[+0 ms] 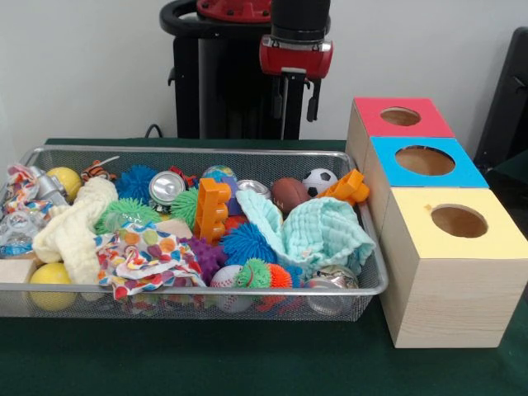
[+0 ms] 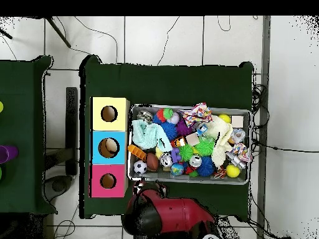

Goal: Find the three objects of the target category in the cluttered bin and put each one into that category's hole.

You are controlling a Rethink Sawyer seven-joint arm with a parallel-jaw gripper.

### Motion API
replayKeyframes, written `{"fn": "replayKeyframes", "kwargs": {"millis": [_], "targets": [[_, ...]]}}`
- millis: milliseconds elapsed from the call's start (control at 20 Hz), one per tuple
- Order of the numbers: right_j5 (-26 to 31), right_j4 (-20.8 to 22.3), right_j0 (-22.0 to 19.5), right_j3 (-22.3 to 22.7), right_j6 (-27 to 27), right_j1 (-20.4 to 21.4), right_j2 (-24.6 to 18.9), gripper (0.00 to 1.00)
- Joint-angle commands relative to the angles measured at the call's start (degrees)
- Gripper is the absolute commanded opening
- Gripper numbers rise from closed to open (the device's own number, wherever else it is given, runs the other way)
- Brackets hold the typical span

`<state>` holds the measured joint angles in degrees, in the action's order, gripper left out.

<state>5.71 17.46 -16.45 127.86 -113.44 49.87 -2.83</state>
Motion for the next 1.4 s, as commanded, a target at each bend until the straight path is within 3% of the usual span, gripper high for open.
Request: {"fn": "replayKeyframes", "kwargs": {"millis": [50, 550, 1000, 1250, 1400], "targets": [[7.4, -3.0, -0.2, -5.2, -3.8, 0.1, -5.3, 1.00], [5.0, -3.9, 0.5, -7.5, -5.0, -5.0, -3.6, 1.00], [-1.8, -3.3, 1.5, -12.5, -6.0, -17.9, -2.6, 1.00], [-2.2, -4.1, 4.0, -13.4, -7.4, -17.8, -1.0, 1.00], [-1.6, -4.2, 3.7, -12.4, -7.5, -15.4, -1.5, 1.00]]}}
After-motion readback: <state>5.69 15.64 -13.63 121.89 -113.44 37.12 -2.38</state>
